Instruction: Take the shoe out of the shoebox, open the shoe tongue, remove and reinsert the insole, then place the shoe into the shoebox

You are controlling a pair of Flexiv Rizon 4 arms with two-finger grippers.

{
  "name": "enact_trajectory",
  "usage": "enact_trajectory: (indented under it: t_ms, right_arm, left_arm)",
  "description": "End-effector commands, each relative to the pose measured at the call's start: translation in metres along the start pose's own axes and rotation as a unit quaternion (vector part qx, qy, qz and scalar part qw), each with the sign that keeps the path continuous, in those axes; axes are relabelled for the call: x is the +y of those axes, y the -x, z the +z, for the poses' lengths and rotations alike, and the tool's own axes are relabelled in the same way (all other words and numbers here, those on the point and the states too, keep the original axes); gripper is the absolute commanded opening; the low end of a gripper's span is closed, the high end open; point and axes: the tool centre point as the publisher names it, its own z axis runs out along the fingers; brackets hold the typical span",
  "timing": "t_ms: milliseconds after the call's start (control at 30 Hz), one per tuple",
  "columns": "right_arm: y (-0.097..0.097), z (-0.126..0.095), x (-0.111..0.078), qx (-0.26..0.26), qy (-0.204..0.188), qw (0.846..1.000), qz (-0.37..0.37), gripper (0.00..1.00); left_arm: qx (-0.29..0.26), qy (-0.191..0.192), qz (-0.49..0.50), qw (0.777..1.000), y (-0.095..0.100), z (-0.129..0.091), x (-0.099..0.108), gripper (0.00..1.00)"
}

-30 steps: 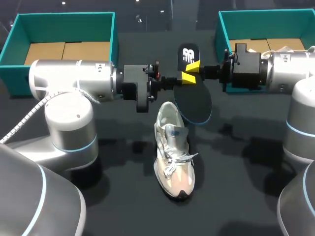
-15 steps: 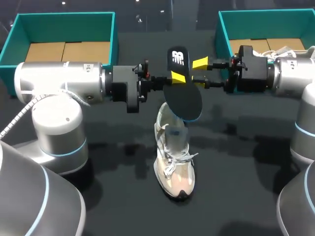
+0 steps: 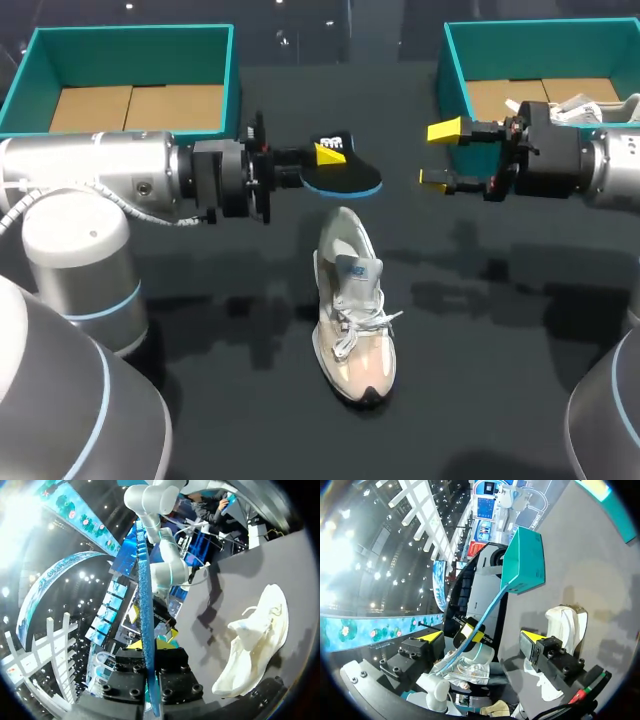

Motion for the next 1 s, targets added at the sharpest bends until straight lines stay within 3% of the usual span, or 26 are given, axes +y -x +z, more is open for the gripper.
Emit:
enact_trajectory:
  t_ms: [33,333,600,867,1000]
  right_arm:
    - [0.0,0.001,-0.001,-0.002,0.001,1.0,0.0,1.0]
    - [0.0,0.001,-0.001,-0.002,0.001,1.0,0.0,1.0]
    - [0.0,0.001,-0.001,-0.002,0.001,1.0,0.0,1.0]
    - [0.0,0.001,-0.001,-0.002,0.001,1.0,0.0,1.0]
    - [0.0,0.001,-0.001,-0.002,0.001,1.0,0.0,1.0]
  left_arm:
    - [0.013,-0.007,-0.035,0.999,0.005,0.0,0.004,0.0]
    - [0.013,-0.007,-0.035,0.999,0.005,0.0,0.004,0.0]
    - [0.019,0.018,-0.172,0.985,0.016,0.002,-0.008,0.0]
    - [0.0,0.03,-0.305,0.952,0.024,0.005,-0.017,0.0]
    - [-0.01,0.03,-0.396,0.918,0.029,0.008,-0.022,0.0]
